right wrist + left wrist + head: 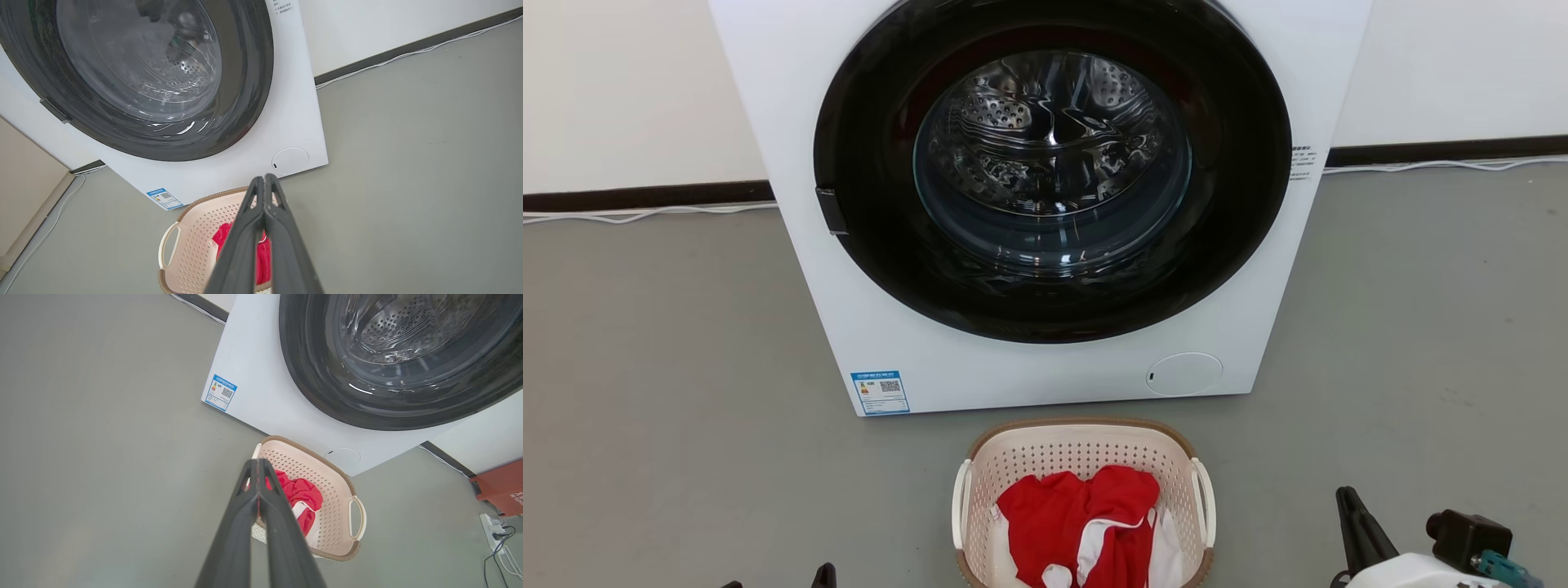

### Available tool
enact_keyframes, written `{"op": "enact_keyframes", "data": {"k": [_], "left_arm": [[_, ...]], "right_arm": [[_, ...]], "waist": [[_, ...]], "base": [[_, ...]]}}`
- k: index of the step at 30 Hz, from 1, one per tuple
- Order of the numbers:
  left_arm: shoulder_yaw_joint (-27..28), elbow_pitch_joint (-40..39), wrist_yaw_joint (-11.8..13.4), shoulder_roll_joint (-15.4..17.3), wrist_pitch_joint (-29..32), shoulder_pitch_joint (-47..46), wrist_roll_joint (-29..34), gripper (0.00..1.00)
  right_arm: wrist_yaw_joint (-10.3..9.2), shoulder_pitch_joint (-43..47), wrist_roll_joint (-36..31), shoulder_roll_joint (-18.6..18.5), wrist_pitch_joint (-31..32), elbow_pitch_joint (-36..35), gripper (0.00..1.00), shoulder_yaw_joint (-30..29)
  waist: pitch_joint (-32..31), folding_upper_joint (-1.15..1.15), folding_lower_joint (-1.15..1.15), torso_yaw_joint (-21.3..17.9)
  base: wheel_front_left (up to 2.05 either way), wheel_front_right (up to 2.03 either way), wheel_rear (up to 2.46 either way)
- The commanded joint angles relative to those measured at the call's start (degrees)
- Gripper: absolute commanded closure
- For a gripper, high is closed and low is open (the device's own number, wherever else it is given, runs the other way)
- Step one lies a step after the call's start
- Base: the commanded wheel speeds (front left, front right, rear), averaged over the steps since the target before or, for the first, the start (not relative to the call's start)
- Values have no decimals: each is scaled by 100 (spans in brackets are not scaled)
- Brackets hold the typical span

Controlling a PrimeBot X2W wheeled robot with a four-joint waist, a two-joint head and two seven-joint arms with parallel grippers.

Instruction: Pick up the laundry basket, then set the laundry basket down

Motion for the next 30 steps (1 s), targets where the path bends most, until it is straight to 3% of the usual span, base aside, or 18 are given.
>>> {"op": "enact_keyframes", "data": {"k": [1, 30], "left_arm": [[114, -178, -62, 16, 48, -310, -124, 100], [573, -451, -445, -115, 524, -524, -1565, 100]], "right_arm": [[10, -221, 189, -28, 30, -191, 100, -29], [20, -266, 2243, 23, 464, -628, 100, -154]], "waist": [[5, 0, -1, 0], [118, 0, -1, -8]], "base": [[0, 0, 0], [0, 0, 0]]}}
